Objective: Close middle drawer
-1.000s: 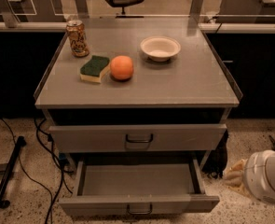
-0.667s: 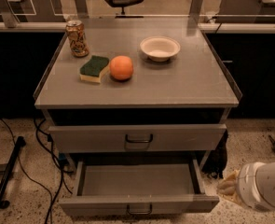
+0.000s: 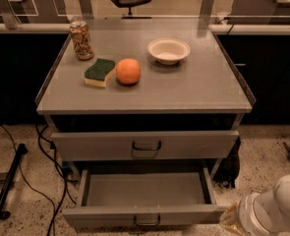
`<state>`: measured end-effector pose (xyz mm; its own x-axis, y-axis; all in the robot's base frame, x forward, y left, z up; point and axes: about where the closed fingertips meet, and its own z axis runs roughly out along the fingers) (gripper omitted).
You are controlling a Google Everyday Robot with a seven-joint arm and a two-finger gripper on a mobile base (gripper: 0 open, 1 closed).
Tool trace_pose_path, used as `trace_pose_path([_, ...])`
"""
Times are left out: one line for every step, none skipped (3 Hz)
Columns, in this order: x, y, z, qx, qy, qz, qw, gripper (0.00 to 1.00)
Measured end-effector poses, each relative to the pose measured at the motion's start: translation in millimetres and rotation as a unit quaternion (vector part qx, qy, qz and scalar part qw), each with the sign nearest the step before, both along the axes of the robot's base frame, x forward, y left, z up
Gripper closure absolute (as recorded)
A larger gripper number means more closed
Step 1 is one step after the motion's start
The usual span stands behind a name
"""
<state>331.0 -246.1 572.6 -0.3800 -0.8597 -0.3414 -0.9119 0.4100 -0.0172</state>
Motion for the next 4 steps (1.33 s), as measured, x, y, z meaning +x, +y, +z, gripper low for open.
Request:
trace_pose_path([0,0,0,0.000,0.000,0.000,1.0000,1.00])
trace_pose_path([6,-7,-20,-0.022,-0.006,0.004,0.9997,1.00])
trace_pose_path([15,-15,-59,-0.033,-0.020,0.008,0.9992,1.00])
trace_pose_path([25,-14,-104,-0.027,-0.028,0.011,0.9992,1.00])
